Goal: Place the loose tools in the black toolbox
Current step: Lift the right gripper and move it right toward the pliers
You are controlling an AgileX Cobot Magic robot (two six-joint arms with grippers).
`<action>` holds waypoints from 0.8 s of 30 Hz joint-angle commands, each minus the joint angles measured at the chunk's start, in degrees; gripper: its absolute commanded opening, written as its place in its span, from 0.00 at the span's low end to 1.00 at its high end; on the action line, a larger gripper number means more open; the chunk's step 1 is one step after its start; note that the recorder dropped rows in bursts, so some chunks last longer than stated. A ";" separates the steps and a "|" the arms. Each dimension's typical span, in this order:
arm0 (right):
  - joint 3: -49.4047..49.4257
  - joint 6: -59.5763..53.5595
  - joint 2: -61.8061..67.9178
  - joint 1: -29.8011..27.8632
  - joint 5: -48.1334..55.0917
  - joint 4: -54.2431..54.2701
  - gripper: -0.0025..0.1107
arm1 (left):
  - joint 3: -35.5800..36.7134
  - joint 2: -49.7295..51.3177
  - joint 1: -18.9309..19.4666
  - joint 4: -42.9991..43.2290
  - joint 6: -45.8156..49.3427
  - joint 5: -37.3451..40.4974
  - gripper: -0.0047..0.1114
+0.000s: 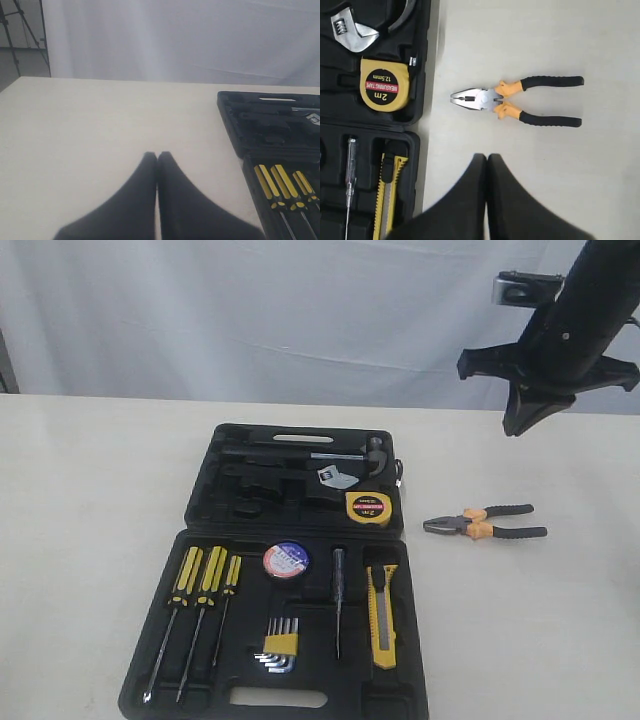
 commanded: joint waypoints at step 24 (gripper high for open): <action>0.05 -15.37 -7.89 -0.20 0.18 -0.91 0.02 | 0.12 -0.16 -0.12 -0.14 -0.04 0.03 0.04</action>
